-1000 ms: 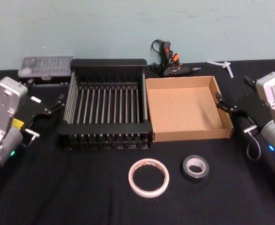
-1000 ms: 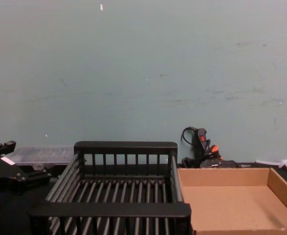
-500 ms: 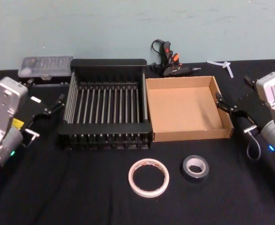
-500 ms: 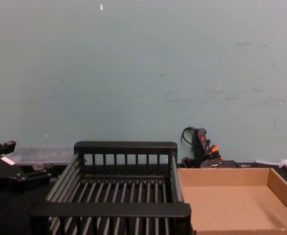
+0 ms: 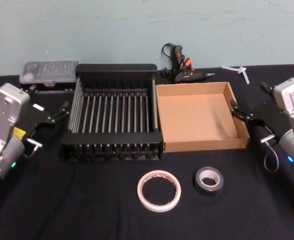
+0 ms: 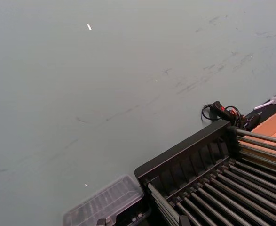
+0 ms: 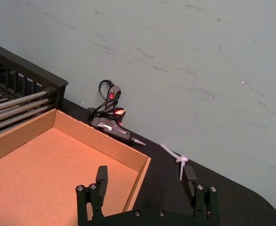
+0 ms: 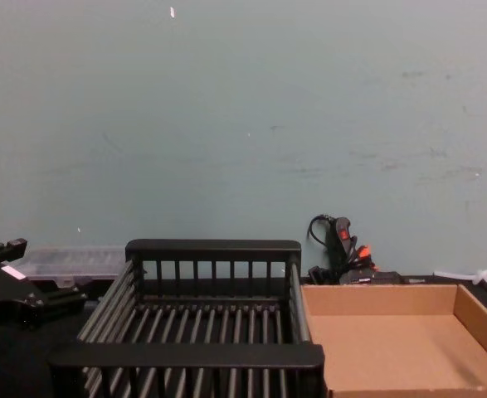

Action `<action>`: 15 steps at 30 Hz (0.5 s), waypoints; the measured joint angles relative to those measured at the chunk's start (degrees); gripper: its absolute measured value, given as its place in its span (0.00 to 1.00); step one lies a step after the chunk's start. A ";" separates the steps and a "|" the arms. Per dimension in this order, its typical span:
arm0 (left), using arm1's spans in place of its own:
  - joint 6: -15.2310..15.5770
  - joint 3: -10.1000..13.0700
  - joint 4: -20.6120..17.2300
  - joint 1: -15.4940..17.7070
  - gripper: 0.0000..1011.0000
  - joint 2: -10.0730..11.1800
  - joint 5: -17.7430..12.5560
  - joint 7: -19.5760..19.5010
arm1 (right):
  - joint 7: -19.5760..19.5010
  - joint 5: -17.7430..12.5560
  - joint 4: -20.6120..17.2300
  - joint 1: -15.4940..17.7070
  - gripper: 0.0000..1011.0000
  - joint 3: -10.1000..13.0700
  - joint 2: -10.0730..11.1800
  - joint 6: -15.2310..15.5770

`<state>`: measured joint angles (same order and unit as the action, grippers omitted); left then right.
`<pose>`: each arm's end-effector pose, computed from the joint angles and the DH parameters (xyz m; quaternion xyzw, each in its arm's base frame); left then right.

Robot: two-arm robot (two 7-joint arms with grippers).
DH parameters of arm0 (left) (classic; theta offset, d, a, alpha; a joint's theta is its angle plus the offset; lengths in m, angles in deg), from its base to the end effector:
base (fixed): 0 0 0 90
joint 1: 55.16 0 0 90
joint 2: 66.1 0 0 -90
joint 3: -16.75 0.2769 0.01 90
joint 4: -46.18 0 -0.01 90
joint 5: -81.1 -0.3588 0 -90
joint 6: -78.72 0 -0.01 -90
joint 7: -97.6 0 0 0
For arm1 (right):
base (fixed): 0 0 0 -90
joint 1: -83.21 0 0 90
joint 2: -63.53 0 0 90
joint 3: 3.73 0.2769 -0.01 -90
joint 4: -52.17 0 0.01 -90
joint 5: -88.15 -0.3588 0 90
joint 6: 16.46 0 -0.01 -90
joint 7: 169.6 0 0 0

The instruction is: Pick up the white tape and place it into the black box , Pick up the silver tape and place it into the brown box.

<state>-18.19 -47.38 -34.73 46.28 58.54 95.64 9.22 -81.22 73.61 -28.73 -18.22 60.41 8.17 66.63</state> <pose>0.4032 0.0619 -0.3012 0.1414 -0.1326 0.5798 0.7913 0.4032 -0.0620 -0.3013 -0.1415 -0.1325 -0.5799 0.7913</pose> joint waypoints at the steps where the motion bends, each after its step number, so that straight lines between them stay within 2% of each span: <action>1: 0.00 0.00 0.00 0.00 0.99 0.00 0.00 0.00 | 0.00 0.00 0.00 0.00 0.99 0.00 0.00 0.00; 15: 0.00 0.00 0.00 0.00 0.99 0.00 0.00 0.00 | 0.00 0.00 0.00 0.00 0.99 0.00 0.00 0.00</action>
<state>-18.19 -47.38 -34.73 46.28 58.54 95.65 9.22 -81.22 73.61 -28.73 -18.22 60.41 8.17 66.63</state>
